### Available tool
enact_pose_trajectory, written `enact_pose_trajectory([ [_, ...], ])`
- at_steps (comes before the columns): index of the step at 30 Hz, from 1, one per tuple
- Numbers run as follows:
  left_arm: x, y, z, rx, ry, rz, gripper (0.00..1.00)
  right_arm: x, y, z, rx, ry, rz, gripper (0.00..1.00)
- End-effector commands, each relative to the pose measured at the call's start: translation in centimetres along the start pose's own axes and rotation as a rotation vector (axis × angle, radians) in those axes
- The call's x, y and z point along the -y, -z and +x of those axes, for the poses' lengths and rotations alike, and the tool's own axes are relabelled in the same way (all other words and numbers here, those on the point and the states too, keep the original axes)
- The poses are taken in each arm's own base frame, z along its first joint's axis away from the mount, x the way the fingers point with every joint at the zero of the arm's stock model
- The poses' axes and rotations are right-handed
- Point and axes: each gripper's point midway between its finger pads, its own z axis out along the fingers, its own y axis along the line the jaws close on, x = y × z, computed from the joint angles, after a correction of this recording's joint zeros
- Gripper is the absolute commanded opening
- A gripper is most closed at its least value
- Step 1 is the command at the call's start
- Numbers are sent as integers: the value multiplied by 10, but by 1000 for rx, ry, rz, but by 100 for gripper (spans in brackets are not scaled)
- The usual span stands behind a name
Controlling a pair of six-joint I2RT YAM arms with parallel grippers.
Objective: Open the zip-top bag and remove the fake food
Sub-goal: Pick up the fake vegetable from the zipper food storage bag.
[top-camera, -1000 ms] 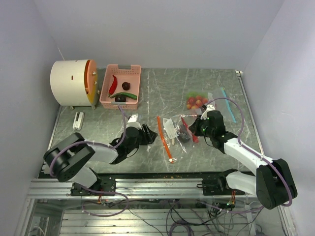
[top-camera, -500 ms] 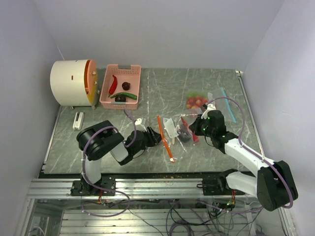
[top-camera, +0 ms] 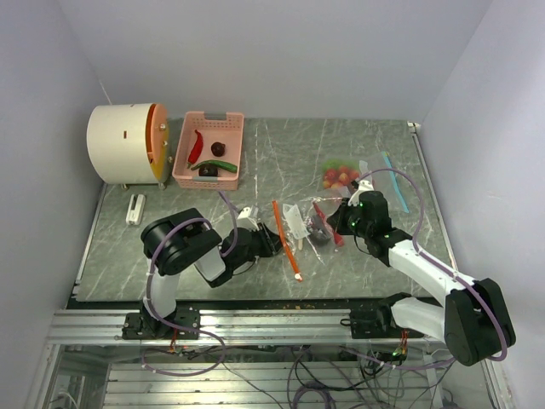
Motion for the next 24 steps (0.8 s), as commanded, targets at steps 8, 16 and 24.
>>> enact_pose_trajectory([
  [8,41,-21,-7,-9,-80,92,38,1,2,-3,25,-6,1,0],
  [16,37,-32,1,-36,-169,-6,45,0,3,-4,26,-3,-1,0],
  [24,27,-42,18,-73,-213,-76,50,0,4,-5,30,-3,-5,0],
])
